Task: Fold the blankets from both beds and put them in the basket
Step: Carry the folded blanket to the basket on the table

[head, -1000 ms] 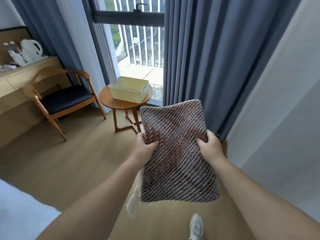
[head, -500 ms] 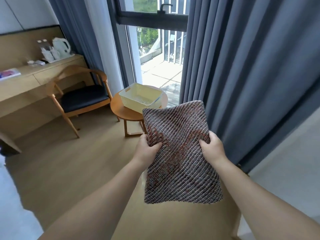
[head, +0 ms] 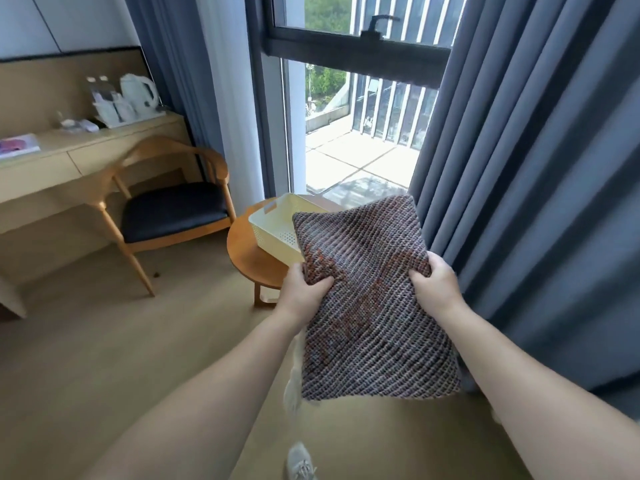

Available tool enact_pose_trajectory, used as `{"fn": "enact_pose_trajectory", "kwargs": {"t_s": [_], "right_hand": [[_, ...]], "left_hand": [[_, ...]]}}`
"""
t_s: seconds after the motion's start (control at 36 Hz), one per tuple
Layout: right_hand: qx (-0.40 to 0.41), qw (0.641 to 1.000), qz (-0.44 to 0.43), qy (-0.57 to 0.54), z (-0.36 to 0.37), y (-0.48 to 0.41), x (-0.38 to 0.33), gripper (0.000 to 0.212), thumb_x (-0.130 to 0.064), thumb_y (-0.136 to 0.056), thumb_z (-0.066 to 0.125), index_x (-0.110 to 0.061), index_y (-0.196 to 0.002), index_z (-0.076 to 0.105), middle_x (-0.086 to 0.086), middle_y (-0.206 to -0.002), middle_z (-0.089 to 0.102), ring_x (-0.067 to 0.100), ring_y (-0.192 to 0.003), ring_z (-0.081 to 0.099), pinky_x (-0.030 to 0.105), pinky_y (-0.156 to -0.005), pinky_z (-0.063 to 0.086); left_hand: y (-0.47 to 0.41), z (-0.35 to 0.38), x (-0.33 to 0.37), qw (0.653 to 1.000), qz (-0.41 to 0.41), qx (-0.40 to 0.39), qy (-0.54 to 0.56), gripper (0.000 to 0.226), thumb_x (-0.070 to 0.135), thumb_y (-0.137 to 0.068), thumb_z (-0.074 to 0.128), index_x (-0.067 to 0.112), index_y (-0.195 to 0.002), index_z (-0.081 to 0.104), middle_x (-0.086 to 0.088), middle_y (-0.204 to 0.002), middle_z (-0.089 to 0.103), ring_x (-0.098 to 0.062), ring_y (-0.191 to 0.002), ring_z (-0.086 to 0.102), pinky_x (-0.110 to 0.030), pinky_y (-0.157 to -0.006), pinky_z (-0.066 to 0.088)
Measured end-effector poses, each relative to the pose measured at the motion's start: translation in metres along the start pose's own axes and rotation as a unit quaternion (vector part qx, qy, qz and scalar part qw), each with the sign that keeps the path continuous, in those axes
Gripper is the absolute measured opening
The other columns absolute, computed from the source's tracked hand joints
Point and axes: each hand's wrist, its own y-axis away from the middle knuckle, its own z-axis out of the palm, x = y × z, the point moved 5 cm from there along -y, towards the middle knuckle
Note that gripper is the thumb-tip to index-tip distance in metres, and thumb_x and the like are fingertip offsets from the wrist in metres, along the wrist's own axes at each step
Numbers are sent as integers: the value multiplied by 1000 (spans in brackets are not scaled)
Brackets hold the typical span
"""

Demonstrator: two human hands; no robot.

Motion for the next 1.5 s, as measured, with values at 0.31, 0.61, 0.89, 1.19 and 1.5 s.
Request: {"fn": "enact_pose_trajectory", "kwargs": {"t_s": [0.31, 0.61, 0.89, 1.19, 1.5], "right_hand": [[0, 999, -24, 34, 58, -179, -82, 32, -17, -93, 52, -21, -124, 58, -1, -108, 65, 22, -102, 60, 35, -91, 47], [-66, 995, -54, 57, 124, -339, -104, 32, -13, -93, 53, -15, -125, 56, 3, -106, 61, 21, -94, 56, 31, -84, 41], [-94, 991, -70, 59, 148, -514, -125, 35, -10, -92, 55, -15, -127, 56, 1, -104, 60, 21, -96, 57, 29, -86, 40], [-246, 958, -45, 140, 308, -545, -45, 49, -15, -94, 56, -21, -141, 43, 4, -123, 63, 27, -102, 64, 37, -88, 51], [-351, 913, -61, 199, 394, -516, 25, 52, -14, -96, 50, -23, -145, 38, 6, -132, 58, 30, -114, 57, 33, -81, 43]], "left_hand": [[-180, -38, 58, 999, 19, 24, -8, 39, 26, -82, 71, 18, -113, 47, 0, -111, 61, -18, -103, 60, -42, -92, 51], [-319, -45, 65, 998, -9, 66, -17, 38, 26, -86, 68, 17, -115, 46, -1, -115, 58, -20, -107, 58, -41, -93, 49], [-467, -6, 84, 993, -45, 112, 1, 37, 29, -87, 66, 20, -115, 43, -3, -118, 57, -21, -110, 57, -47, -97, 48], [-488, -31, -71, 935, -271, 227, 12, 33, 22, -95, 53, 13, -122, 35, -3, -118, 53, -23, -103, 52, -39, -91, 45], [-461, -23, -156, 880, -392, 264, -39, 34, 15, -97, 48, 4, -125, 32, -12, -130, 47, -30, -118, 49, -33, -94, 39]]}}
